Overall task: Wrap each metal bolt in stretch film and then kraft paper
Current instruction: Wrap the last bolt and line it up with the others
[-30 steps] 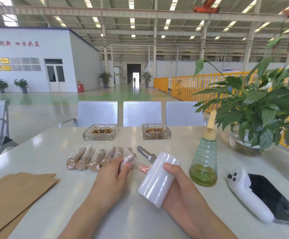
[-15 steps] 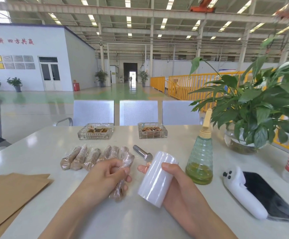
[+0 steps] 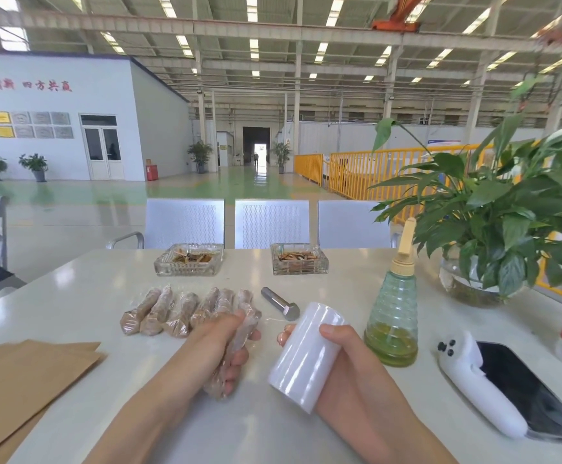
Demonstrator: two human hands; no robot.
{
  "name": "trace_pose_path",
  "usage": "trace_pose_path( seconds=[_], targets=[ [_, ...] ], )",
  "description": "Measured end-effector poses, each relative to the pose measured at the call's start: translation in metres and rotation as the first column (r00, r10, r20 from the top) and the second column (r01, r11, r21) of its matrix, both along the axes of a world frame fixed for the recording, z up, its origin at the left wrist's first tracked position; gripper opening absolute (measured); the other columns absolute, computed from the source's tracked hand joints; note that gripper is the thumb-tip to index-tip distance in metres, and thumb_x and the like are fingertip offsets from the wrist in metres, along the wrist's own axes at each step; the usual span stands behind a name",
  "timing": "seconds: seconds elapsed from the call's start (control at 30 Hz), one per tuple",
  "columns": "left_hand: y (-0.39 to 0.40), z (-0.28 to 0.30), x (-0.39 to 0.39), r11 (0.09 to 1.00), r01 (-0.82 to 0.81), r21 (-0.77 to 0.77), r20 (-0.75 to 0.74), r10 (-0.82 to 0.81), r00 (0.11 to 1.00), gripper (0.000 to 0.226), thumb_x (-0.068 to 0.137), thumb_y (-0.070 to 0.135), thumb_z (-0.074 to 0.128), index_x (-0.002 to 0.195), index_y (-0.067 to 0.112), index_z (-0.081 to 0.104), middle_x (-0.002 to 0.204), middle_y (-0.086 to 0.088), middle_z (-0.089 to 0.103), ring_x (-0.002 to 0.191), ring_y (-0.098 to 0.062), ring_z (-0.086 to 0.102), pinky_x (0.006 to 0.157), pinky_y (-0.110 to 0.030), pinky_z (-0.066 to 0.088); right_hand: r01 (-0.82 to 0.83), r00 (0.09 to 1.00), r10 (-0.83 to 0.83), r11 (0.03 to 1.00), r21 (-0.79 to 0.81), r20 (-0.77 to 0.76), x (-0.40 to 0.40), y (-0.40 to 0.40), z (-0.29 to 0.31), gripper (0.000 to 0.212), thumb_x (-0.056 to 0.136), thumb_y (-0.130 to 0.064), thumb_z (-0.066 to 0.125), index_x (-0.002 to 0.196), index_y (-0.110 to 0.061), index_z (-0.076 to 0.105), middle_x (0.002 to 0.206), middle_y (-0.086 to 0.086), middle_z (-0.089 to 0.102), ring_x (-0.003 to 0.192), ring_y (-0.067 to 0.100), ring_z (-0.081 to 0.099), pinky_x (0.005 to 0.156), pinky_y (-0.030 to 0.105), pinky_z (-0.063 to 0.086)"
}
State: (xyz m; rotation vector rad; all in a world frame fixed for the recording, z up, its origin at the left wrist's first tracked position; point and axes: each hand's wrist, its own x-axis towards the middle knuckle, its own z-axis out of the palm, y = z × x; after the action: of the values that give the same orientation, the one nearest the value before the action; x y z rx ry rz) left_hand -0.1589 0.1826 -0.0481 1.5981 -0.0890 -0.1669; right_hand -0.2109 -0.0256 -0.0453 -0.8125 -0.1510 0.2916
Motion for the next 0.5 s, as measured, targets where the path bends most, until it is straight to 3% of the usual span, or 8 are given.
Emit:
trace_pose_path(
  seconds=[0.13,0.27,0.37,0.5],
  targets=[
    [0.002,0.002,-0.005,0.999,0.036,-0.015,0.075,-0.035,0.997,0.036,0.107,0.027,0.049,0.097,0.001,0.071,0.074,-0.012,0.059,0.057,-0.022,0.05,0.05,-0.03,0.045,0.022,1.0,-0.022,1.0,0.008,0.004,-0.001,0.001,0.002,0.06,0.073,-0.023,0.076,0.128,-0.001,0.064,0.107,0.021,0.068,0.102,0.034,0.067,0.108,0.051,0.047],
    [0.0,0.003,-0.009,0.996,0.015,0.087,0.117,-0.025,0.993,0.035,0.105,0.027,0.054,0.098,-0.005,0.069,0.078,-0.014,0.072,0.054,-0.025,0.056,0.046,-0.027,0.045,-0.052,0.998,0.051,0.998,0.027,0.039,-0.007,0.005,0.008,0.055,0.078,-0.021,0.073,0.125,0.004,0.058,0.107,0.024,0.068,0.101,0.038,0.07,0.084,0.046,0.06],
    [-0.003,0.004,-0.011,0.998,-0.017,0.063,0.136,0.009,0.991,0.029,0.101,0.022,0.062,0.094,-0.006,0.063,0.078,-0.011,0.075,0.052,-0.022,0.065,0.044,-0.025,0.045,-0.062,0.998,0.06,0.997,0.05,0.034,-0.006,0.006,0.008,0.059,0.076,-0.018,0.075,0.128,0.003,0.056,0.105,0.026,0.067,0.097,0.041,0.071,0.078,0.047,0.061],
    [-0.003,0.003,-0.008,0.991,-0.048,0.124,0.167,0.026,0.986,0.027,0.095,0.022,0.072,0.098,-0.004,0.064,0.084,-0.015,0.076,0.059,-0.022,0.069,0.053,-0.025,0.043,-0.024,0.999,0.023,0.999,0.042,0.029,-0.004,0.005,0.006,0.052,0.078,-0.019,0.073,0.125,0.001,0.06,0.102,0.025,0.065,0.089,0.036,0.071,0.073,0.046,0.062]
  ],
)
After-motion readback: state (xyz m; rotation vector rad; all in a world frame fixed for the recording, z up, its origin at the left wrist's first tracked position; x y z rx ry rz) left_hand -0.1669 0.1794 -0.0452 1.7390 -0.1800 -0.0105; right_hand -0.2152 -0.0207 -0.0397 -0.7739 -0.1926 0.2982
